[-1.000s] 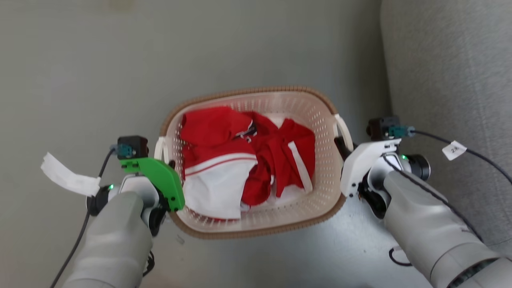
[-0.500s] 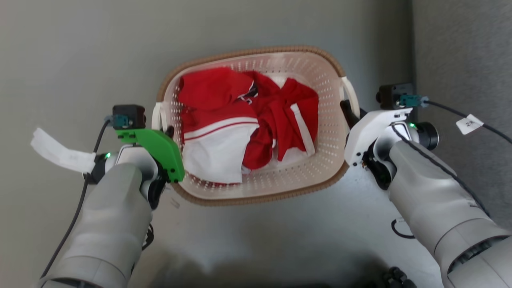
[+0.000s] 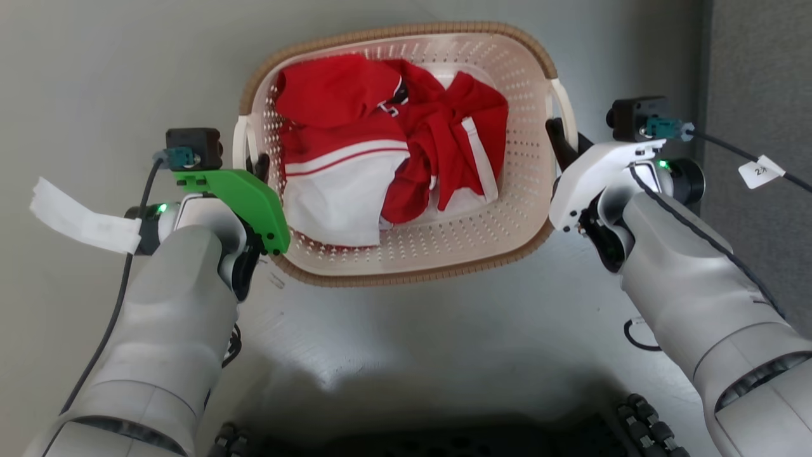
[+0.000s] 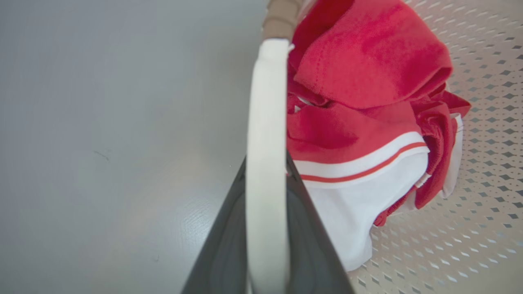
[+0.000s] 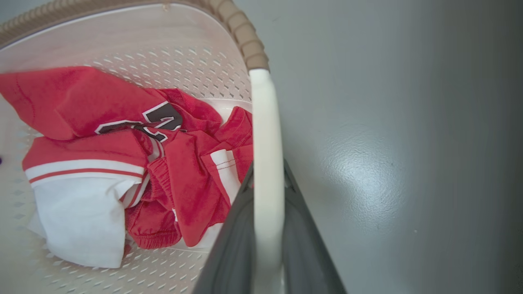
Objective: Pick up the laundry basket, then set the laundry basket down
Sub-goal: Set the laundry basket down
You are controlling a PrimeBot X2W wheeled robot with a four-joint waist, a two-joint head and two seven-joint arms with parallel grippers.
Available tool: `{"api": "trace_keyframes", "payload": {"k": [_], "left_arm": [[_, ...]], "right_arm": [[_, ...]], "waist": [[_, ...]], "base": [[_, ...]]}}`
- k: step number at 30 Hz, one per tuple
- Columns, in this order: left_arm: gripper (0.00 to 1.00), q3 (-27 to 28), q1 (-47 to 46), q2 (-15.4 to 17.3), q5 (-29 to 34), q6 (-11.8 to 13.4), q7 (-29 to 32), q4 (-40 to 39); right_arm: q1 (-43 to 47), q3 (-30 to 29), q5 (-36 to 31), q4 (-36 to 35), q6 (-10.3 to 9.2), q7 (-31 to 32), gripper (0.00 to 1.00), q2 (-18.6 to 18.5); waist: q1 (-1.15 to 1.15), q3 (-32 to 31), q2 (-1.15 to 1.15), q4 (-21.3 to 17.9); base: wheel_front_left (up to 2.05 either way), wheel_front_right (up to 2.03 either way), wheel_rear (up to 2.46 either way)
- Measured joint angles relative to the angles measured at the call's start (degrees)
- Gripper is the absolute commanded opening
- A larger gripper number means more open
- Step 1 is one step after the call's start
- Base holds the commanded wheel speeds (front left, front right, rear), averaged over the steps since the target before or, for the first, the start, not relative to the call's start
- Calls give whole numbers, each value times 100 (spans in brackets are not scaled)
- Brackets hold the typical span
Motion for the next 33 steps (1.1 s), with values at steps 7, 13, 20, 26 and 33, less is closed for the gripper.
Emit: {"api": "trace_keyframes", "payload": {"k": [7, 13, 20, 26, 33], "left_arm": [[0, 29, -115, -4, 0, -1, -113, 45], [0, 26, -204, -16, 0, -10, -168, 105], [0, -64, -238, -5, 53, -49, -216, 191], [0, -44, -273, 7, 47, -79, -226, 221], [0, -34, -276, 4, 35, -131, -242, 242]], "right_arm": [[-122, -5, -14, -13, -25, -51, 0, -7], [-186, -44, -19, -21, -57, -59, 0, -8], [-190, -82, -18, -36, -40, -197, 0, -5], [-196, -99, -18, -55, 4, -253, 0, -4], [-201, -102, -18, -60, 10, -257, 0, -5]], "waist": [[0, 228, 0, 50], [0, 370, 0, 61], [-1, 438, 0, 60], [-1, 478, 0, 58], [-1, 473, 0, 67]], "base": [[0, 0, 0], [0, 0, 0], [0, 0, 0], [0, 0, 0], [0, 0, 0]]}}
